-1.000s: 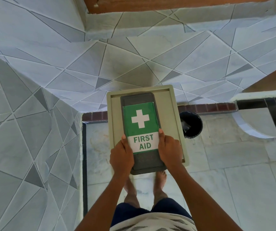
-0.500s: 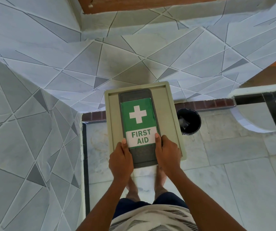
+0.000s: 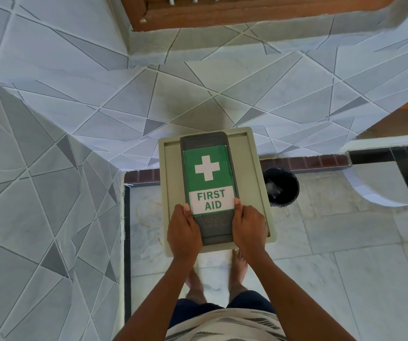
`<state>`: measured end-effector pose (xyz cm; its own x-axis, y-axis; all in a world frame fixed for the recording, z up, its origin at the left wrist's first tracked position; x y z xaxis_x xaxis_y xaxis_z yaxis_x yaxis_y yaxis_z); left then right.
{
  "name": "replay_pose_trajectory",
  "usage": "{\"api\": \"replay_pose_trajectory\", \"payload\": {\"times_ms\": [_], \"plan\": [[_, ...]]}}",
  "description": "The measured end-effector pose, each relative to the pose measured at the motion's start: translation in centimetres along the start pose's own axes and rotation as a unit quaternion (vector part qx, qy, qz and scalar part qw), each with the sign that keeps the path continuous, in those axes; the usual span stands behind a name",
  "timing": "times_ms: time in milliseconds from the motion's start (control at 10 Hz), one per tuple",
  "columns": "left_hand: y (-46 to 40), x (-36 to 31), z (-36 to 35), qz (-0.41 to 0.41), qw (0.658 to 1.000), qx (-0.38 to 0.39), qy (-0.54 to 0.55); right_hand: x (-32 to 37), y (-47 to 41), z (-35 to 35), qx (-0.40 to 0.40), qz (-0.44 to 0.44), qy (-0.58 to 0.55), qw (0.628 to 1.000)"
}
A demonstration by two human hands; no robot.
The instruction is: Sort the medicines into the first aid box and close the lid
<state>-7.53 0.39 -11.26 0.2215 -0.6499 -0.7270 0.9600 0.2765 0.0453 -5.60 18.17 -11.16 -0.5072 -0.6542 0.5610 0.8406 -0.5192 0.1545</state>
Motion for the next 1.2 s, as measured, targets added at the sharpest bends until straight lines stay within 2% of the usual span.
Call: {"api": "replay_pose_trajectory", "payload": {"times_ms": [100, 200, 600, 900, 1100, 1200], "plan": [[-0.5, -0.8, -0.2, -0.035, 0.998, 0.005, 0.042, 0.3, -0.3, 0.2, -0.033, 0.021, -0.034, 0.999], [-1.1, -1.1, -0.6, -0.051, 0.997, 0.004, 0.056, 0.7, -1.0, -0.1, -0.021, 0.048, -0.077, 0.996], [-1.3, -1.6, -0.7, -0.052, 0.997, 0.019, 0.055, 0.8, -1.3, 0.2, -0.018, 0.063, -0.082, 0.994], [-1.3, -1.4, -1.4, -0.034, 0.999, 0.013, 0.039, 0.8, -1.9, 0.9, -0.002, 0.069, -0.071, 0.995], [-1.2, -1.4, -0.9, -0.017, 0.997, 0.028, 0.065, 0.6, -2.1, 1.8, -0.009, 0.08, -0.113, 0.99], [0.0, -0.2, -0.2, 0.053, 0.99, -0.013, 0.13, -0.3, -2.0, 2.7, -0.038, 0.062, -0.174, 0.982]]}}
Point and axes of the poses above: each hand's wrist, its own y-axis away from the middle knuckle, its own z-axis out of the back of the hand, x = y × z, the point moved 3 cm from there along -y, towards the middle knuckle, and after that the axes turned 1 degree about z, right-handed, at the moved point
